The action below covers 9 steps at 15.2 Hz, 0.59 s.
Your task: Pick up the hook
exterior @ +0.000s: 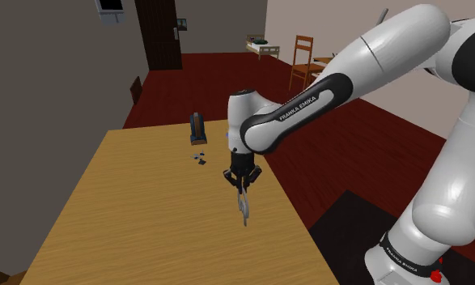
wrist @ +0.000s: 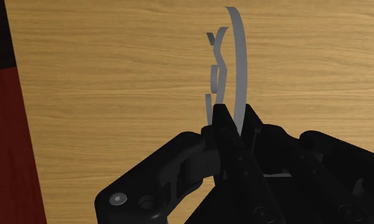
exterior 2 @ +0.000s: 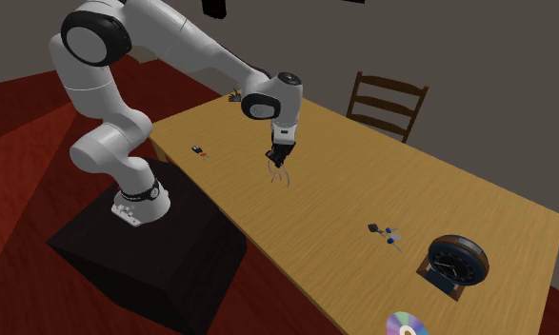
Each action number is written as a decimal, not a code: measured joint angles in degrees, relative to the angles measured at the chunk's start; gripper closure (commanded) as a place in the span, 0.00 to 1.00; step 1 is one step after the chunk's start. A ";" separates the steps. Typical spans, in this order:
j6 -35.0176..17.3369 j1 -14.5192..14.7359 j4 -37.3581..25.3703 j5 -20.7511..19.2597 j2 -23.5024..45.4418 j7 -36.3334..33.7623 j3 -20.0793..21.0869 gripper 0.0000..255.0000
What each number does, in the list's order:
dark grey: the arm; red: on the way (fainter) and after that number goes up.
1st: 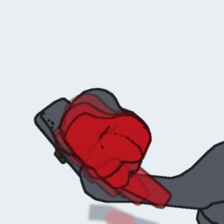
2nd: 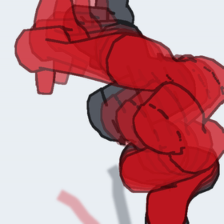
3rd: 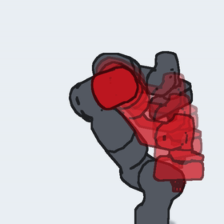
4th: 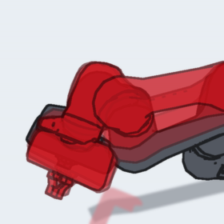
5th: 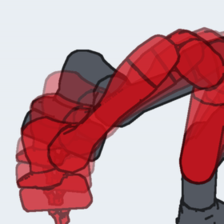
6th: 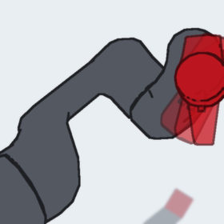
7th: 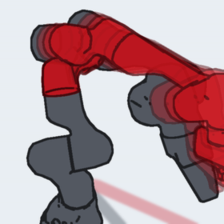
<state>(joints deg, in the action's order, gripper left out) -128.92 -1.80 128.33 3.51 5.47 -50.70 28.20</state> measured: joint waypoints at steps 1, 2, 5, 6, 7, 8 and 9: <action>0.86 -0.08 -0.44 0.23 -0.48 0.17 0.01 1.00; 1.51 -0.07 -0.82 0.37 -0.78 0.18 0.05 1.00; 3.82 -0.14 -1.71 1.18 -2.36 0.46 0.16 1.00; 4.50 -0.20 -2.03 1.36 -2.75 0.62 0.14 1.00; 5.38 -0.26 -2.44 1.60 -3.28 0.77 0.13 1.00; 6.27 -0.29 -2.79 1.89 -3.87 0.90 0.13 1.00; 6.96 -0.31 -3.19 2.02 -4.20 0.97 0.12 1.00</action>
<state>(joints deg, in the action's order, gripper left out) -121.96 -2.11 125.13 5.54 1.28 -49.73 28.32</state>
